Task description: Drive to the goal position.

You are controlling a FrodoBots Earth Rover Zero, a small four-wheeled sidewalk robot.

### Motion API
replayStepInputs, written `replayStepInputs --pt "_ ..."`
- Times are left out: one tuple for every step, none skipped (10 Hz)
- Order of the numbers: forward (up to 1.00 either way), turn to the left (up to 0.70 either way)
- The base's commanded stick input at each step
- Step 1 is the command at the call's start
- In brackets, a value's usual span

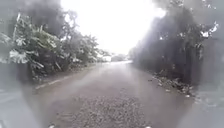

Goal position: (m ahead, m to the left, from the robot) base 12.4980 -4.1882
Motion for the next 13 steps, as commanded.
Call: replayStepInputs --pt "0.70 0.00" --pt "0.70 0.00" --pt "0.70 0.00" --pt "0.70 0.00" --pt "0.70 0.00" --pt "0.70 0.00" --pt "0.70 -0.10" --pt "0.70 -0.31" --pt "0.70 -0.35" --pt "0.70 -0.35" --pt "0.70 -0.35" --pt "0.70 -0.35" --pt "0.70 -0.35"
